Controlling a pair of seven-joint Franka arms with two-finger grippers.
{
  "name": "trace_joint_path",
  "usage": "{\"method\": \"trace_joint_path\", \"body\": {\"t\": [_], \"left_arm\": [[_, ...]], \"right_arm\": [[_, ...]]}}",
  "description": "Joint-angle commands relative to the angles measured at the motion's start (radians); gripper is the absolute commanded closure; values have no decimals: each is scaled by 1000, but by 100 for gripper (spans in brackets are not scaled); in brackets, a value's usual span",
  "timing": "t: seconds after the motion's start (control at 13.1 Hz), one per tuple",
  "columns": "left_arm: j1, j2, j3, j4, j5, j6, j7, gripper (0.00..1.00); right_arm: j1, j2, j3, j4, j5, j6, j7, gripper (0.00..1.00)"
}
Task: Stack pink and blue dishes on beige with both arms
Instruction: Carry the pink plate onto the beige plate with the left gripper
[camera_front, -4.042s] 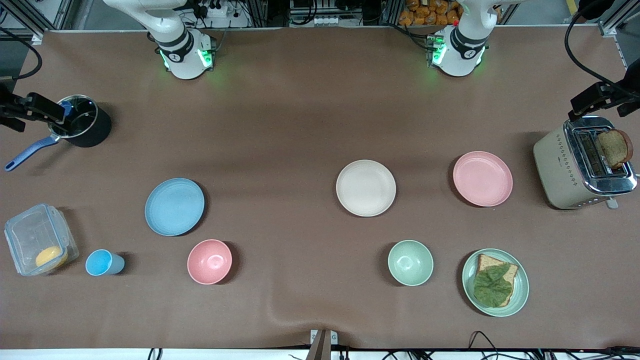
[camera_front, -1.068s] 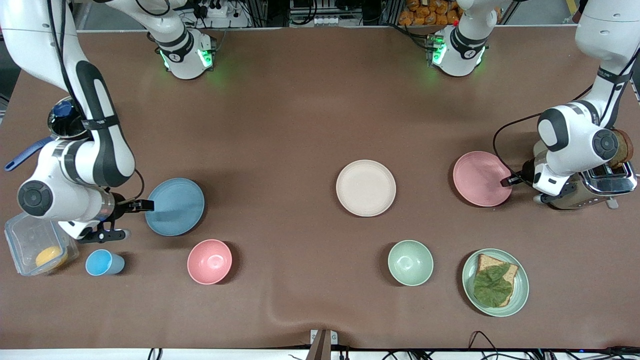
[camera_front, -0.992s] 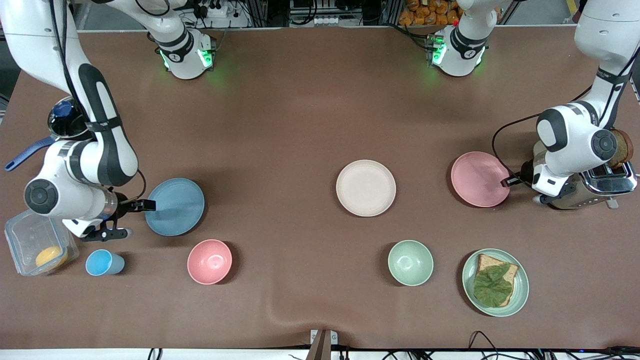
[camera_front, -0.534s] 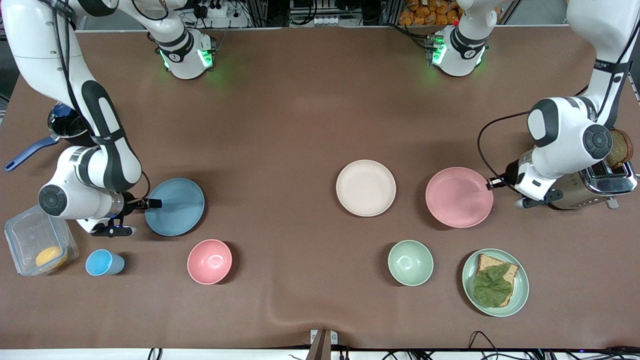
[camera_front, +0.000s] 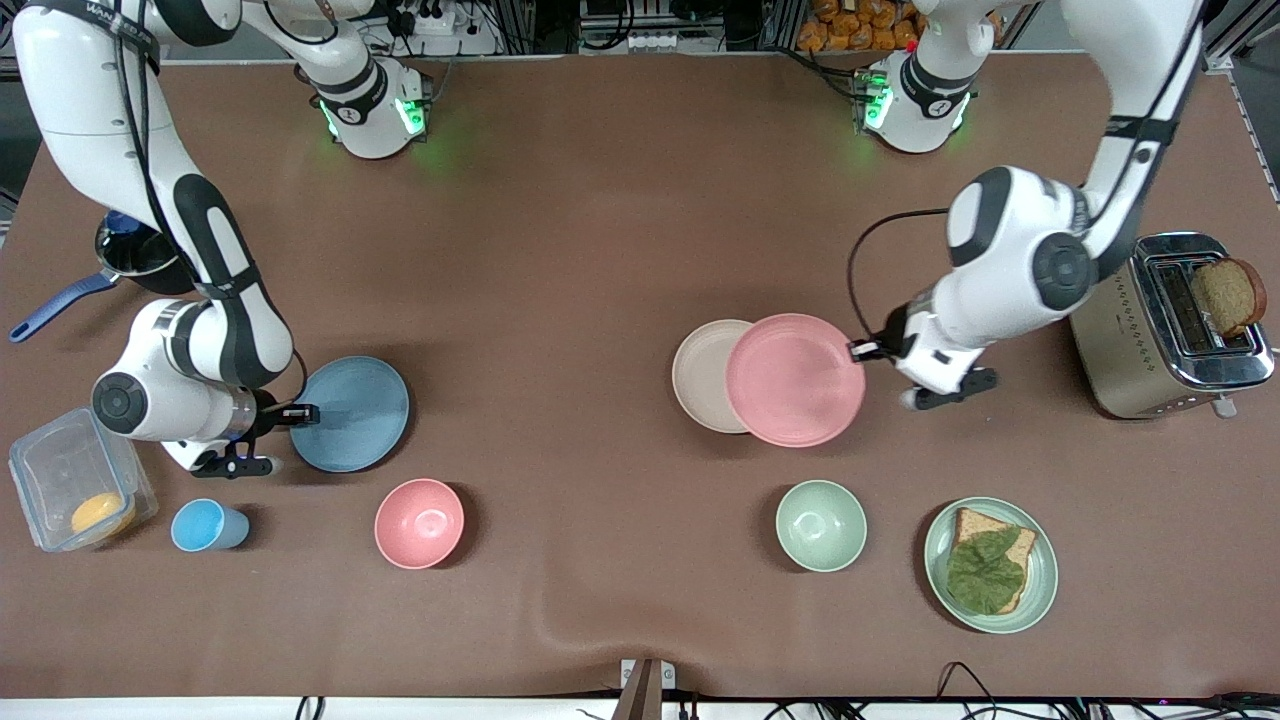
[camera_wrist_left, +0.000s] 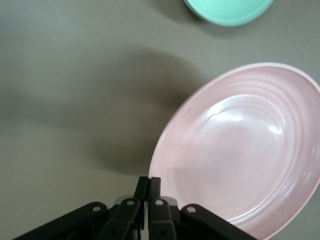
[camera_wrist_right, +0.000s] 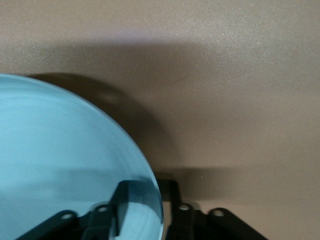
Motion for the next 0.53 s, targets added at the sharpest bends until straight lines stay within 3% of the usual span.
{"method": "trace_joint_path", "body": {"t": [0.0, 0.46], "left_arm": [[-65, 84, 8, 28, -4, 51, -85, 100], [-84, 184, 8, 10, 42, 119, -105, 100]], "right_arm": [[-7, 3, 9, 3, 13, 8, -23, 100], [2, -49, 12, 11, 13, 0, -98, 100]]}}
